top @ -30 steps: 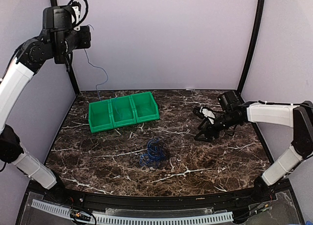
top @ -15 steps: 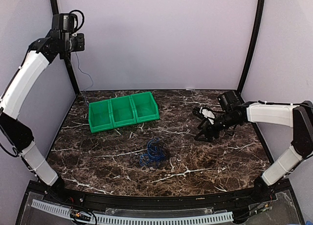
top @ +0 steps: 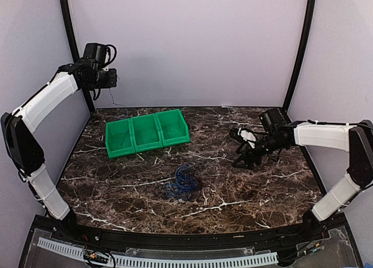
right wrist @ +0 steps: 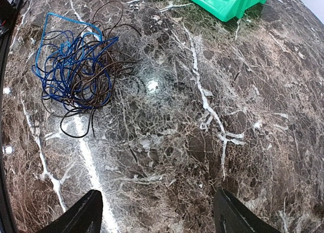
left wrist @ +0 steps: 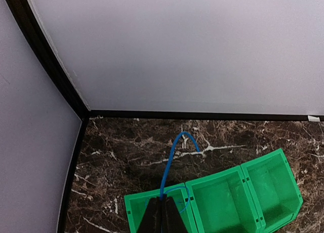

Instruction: Untangle the cables

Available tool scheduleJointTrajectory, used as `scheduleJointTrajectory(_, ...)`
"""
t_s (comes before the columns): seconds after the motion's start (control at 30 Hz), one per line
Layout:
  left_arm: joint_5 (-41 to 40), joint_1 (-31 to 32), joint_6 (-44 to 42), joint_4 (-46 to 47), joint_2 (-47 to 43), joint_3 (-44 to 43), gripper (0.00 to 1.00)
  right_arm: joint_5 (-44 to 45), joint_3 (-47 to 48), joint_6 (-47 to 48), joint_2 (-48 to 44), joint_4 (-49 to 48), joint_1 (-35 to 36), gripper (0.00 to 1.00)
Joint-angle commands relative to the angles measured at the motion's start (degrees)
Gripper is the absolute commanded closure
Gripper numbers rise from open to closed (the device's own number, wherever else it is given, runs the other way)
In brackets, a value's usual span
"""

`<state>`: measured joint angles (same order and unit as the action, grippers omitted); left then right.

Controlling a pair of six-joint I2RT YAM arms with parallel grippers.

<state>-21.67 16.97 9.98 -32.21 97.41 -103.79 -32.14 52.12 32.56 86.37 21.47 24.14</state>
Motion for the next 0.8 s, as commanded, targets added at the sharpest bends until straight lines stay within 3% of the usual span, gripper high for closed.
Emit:
scheduleJointTrajectory(0.0,5.2,-0.4,4.7,4.0,-5.9,9.6,1.00,-0.4,0.9,1.0,0.8,0.1,-0.2,0.23)
scheduleJointTrajectory(0.33,4.1,-0.4,6.5,8.5,-10.3,27.3,1.00,-0.8,1.0,1.6,1.3,0.8,-0.2,0.23)
scheduleJointTrajectory(0.77,4.4,-0.4,6.9,10.6,-4.0,31.6,1.00,-0.4,1.1,2.5,1.9,1.5,-0.2,0.24)
